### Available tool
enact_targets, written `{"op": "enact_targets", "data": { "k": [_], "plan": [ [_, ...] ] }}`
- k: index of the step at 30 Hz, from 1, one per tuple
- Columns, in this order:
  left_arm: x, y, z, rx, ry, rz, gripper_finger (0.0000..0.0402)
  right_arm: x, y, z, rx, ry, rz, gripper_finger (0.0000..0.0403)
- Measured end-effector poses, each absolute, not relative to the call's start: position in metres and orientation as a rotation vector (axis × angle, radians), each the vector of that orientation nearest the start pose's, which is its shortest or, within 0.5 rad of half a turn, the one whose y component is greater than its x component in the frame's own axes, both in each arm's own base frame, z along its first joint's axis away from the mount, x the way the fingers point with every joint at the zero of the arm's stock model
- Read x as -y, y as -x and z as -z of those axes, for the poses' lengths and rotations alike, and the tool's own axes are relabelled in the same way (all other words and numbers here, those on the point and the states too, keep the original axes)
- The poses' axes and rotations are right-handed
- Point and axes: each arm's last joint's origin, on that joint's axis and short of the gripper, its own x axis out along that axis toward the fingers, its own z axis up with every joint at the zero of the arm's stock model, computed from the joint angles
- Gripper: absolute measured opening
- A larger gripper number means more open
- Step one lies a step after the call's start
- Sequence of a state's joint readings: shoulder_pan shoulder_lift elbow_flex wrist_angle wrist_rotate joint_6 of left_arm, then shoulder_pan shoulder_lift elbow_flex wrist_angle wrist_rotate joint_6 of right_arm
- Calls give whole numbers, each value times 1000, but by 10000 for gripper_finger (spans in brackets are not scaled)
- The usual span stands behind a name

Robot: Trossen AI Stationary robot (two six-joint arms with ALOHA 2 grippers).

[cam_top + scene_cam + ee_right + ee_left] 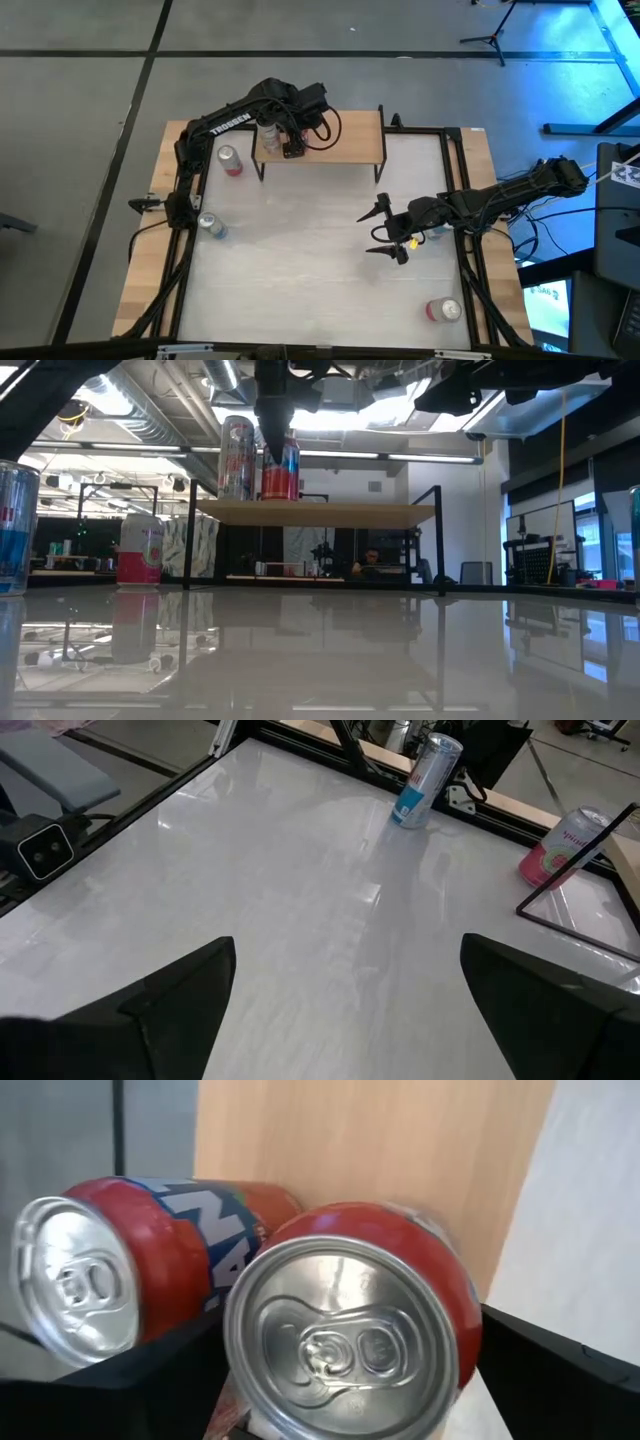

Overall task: Place canned beverage on shelf
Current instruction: Put the orange soda can on the shelf, then put the right blue soda can on the shelf

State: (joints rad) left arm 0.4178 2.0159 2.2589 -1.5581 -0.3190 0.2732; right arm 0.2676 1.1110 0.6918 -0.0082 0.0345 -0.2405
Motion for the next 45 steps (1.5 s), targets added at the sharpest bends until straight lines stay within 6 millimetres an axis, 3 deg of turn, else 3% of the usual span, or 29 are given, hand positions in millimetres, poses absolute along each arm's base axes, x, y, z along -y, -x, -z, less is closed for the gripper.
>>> {"op": "enact_targets", "data": {
  "k": [12, 18, 26, 31, 37, 45],
  "plan": [
    [-148, -350, -370, -1435, -291, -522, 376, -62, -231, -255, -393, 300, -280, 381],
    [-136, -346, -384, -1390, -326, -537, 376, -62, -231, -255, -393, 301, -280, 381],
    [-88, -326, -431, -1169, -304, -536, 376, -62, -231, -255, -396, 301, -281, 381],
    [-49, -314, -439, -1110, -169, -450, 376, -63, -230, -254, -405, 287, -310, 381],
    [0, -310, -414, -1108, -232, -454, 376, -63, -230, -253, -411, 284, -324, 381],
    [59, -296, -342, -963, -207, -335, 376, -63, -230, -254, -409, 259, -317, 381]
  ]
}}
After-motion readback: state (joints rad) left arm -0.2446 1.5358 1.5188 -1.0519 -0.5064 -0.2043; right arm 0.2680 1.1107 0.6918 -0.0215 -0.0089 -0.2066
